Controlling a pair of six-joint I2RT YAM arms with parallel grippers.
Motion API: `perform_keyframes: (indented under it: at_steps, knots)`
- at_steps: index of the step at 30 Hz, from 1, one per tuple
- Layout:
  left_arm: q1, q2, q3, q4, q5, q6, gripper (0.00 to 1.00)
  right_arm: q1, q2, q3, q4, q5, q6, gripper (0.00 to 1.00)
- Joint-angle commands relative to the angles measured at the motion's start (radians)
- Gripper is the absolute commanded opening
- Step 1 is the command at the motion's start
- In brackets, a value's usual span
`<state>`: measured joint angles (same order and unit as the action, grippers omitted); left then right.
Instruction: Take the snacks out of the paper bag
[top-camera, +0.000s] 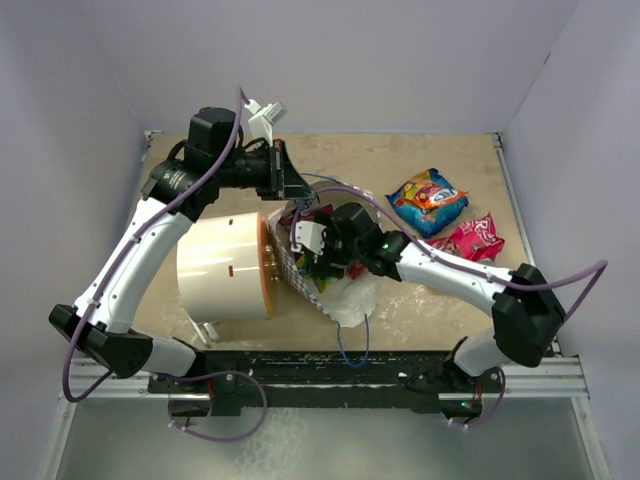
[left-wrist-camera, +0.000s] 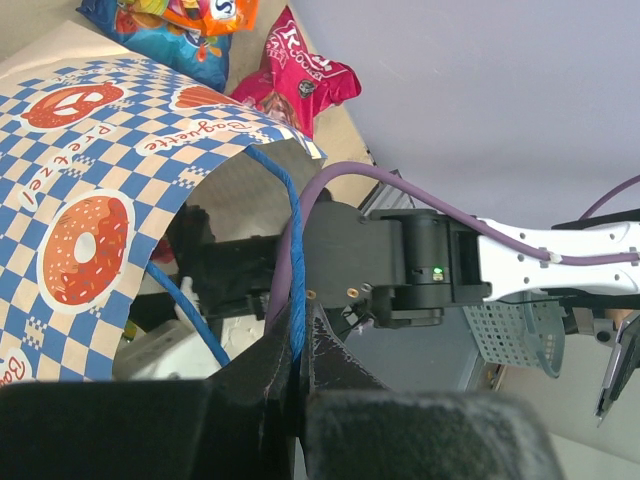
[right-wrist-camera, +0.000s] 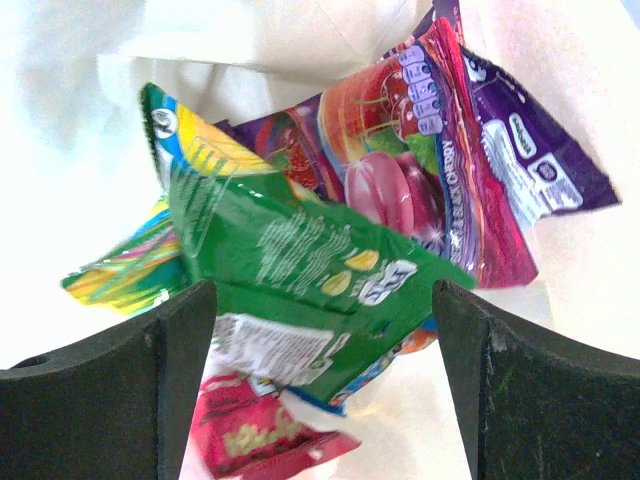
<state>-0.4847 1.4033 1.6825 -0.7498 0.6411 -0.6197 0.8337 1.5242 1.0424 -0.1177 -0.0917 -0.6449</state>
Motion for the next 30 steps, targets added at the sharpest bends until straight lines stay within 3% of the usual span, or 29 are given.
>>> perform_keyframes:
  at_steps: [1,7,12,20,23,30]
  knots:
    - [0.006,-0.007,0.018,0.014,-0.017,-0.003,0.0,0.027,-0.076,-0.044,0.067,0.039,0.155,0.88]
    - [0.006,-0.002,0.033,-0.003,-0.02,-0.002,0.0,0.031,-0.031,-0.085,0.095,0.073,0.171,0.76]
    - [0.006,0.0,0.043,-0.011,-0.012,-0.004,0.0,0.033,0.041,-0.081,0.128,0.167,0.168,0.77]
    - [0.006,-0.01,0.044,-0.014,-0.027,-0.008,0.0,0.051,0.109,-0.1,0.155,0.188,0.161,0.72]
    - [0.006,-0.01,0.043,-0.013,-0.028,-0.011,0.0,0.055,0.117,-0.105,0.175,0.224,0.167,0.62]
    - [0.006,-0.018,0.03,-0.019,-0.061,-0.021,0.0,0.058,0.07,-0.119,0.202,0.211,0.177,0.26]
